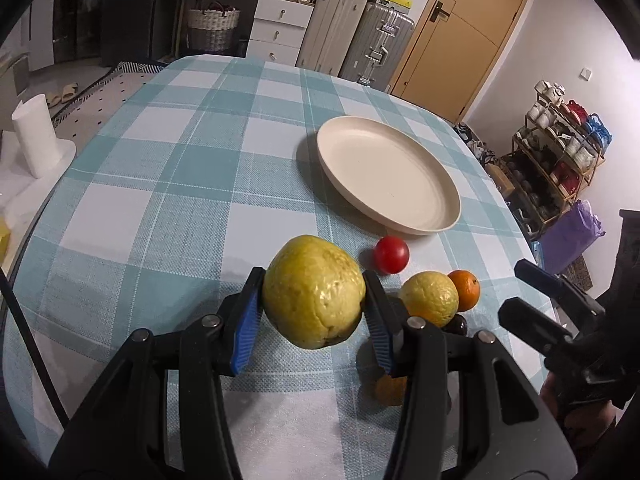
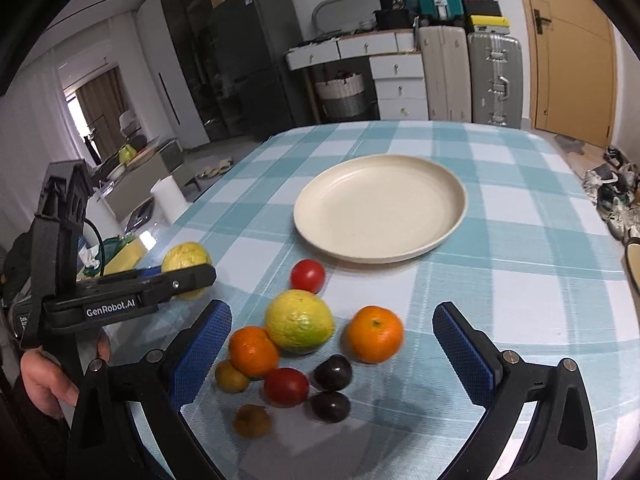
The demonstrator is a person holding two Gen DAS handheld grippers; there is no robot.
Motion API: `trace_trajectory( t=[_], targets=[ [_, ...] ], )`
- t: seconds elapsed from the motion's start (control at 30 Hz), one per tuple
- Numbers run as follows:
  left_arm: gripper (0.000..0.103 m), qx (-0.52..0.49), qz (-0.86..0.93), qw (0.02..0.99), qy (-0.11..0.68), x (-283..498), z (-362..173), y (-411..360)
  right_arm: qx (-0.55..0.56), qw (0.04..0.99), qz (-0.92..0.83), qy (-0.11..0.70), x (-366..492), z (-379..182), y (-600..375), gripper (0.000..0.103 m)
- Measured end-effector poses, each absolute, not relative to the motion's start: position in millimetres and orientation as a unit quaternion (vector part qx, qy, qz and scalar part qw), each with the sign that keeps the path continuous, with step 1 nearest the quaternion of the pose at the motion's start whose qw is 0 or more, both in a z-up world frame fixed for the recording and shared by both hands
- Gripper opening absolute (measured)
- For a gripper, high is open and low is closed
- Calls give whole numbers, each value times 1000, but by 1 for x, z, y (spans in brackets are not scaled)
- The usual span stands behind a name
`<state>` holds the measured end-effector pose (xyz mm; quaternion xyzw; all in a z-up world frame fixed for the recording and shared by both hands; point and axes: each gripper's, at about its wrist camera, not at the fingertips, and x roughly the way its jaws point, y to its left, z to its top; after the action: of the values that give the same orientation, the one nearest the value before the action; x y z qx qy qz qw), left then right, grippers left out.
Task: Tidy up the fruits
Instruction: 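Lift the yellow fruit with the left tool while the right tool grasps a tangerine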
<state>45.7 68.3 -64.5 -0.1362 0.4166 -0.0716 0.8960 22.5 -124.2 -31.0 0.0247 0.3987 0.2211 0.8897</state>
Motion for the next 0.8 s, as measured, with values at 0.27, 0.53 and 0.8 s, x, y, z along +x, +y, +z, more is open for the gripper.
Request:
trace_trajectory(
  t=[0.27, 0.53, 0.8],
  targets=[
    [45, -136, -74, 894, 421, 50, -68, 70, 49, 889, 202, 408, 33, -42, -139, 103],
    [45, -137, -76, 892, 424, 57, -70, 71, 66, 876, 202, 433, 46, -59, -159, 81],
    [45, -139, -74, 889, 430, 63, -74, 70, 46, 872, 219, 435, 47, -67, -154, 75]
  ],
)
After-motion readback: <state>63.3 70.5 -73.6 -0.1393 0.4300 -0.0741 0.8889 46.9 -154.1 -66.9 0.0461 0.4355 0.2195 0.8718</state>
